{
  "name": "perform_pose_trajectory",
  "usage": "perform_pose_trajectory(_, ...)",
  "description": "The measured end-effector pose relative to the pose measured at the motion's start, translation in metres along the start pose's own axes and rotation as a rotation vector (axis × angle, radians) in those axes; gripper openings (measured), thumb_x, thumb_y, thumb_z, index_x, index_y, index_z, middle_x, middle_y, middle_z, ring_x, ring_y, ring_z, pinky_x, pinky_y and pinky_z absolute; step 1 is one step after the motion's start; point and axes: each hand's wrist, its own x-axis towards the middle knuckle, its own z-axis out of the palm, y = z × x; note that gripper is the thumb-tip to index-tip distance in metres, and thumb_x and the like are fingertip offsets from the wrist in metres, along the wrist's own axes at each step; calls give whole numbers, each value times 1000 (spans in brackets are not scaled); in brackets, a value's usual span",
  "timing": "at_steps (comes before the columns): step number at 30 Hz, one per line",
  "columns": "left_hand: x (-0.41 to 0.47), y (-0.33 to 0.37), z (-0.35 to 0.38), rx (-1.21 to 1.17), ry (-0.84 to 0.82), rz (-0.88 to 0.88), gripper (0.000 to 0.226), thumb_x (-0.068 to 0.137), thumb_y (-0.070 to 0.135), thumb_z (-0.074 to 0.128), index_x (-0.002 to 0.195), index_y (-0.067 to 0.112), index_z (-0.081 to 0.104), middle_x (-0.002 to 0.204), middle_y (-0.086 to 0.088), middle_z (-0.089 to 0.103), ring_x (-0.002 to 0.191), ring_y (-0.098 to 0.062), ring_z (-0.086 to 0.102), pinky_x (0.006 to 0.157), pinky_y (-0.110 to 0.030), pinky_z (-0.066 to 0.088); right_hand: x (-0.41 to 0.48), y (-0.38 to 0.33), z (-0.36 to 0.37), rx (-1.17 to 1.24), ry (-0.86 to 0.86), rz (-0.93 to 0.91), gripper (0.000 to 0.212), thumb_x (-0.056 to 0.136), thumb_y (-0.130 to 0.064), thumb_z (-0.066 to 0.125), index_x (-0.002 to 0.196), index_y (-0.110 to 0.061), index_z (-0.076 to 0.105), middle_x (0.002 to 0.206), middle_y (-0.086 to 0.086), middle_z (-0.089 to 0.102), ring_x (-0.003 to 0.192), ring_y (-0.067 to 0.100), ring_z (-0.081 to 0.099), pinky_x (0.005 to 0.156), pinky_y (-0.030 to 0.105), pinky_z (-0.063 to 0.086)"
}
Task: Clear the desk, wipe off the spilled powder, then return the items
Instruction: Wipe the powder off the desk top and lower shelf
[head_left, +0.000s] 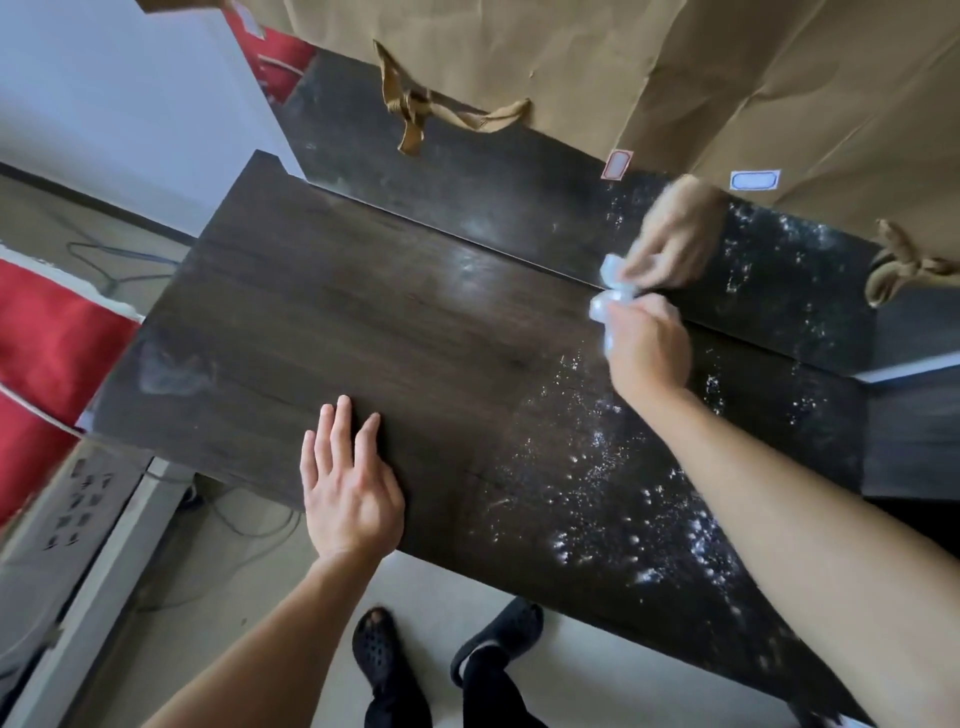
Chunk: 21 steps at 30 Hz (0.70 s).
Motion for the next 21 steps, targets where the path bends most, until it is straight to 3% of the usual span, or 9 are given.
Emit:
perform_pose_trajectory(1,0,0,0,0,-5,2,47,87,17,33,126,6,56,149,-18,37,141,-34,27,117,-47,18,-8,26,-6,-61,18,42,21,87,-32,53,98,-19,65,108,10,57,102,33,49,83,38,38)
perform_pose_trajectory(4,1,-1,0,3,-14,2,47,86,17,33,126,6,56,148,-19,37,141,-35,28,117,-46,18,-22,76,-16,-21,36,148,20,88,-11,52,101,-14,68,106,16,55,99,37,47,82,42,40)
perform_pose_trajectory(7,0,-1,-1,9,-24,-6,47,86,17,34,127,7,56,149,-18,38,141,-34,27,117,-46,17,-13,70,-7,63,55,149,31,83,3,54,105,-11,70,108,17,55,100,38,49,80,38,38)
perform_pose_trajectory(12,1,-1,-1,13,-42,-6,48,85,18,34,127,8,55,150,-17,36,142,-33,26,118,-45,16,-64,26,6,71,-47,-274,35,73,15,58,97,-7,70,89,9,57,80,27,48,64,26,31)
perform_pose_trajectory(16,0,0,-3,14,-47,-9,48,84,16,37,127,8,55,150,-17,36,142,-33,25,118,-45,16,-109,17,-4,138,-275,-583,27,72,14,58,86,-5,71,82,5,61,76,26,53,60,29,43)
perform_pose_trajectory(18,1,0,-3,10,-42,-8,48,83,16,36,126,8,55,150,-17,36,142,-33,26,118,-45,16,-70,23,-11,61,-131,-442,20,73,8,55,80,-3,70,80,11,64,75,29,51,59,34,44)
perform_pose_trajectory(21,1,0,-2,8,-40,-8,48,84,17,34,126,8,55,150,-17,36,142,-33,27,118,-44,16,-3,33,-13,-8,15,48,13,80,-5,56,87,-3,67,88,20,59,85,38,52,63,35,35)
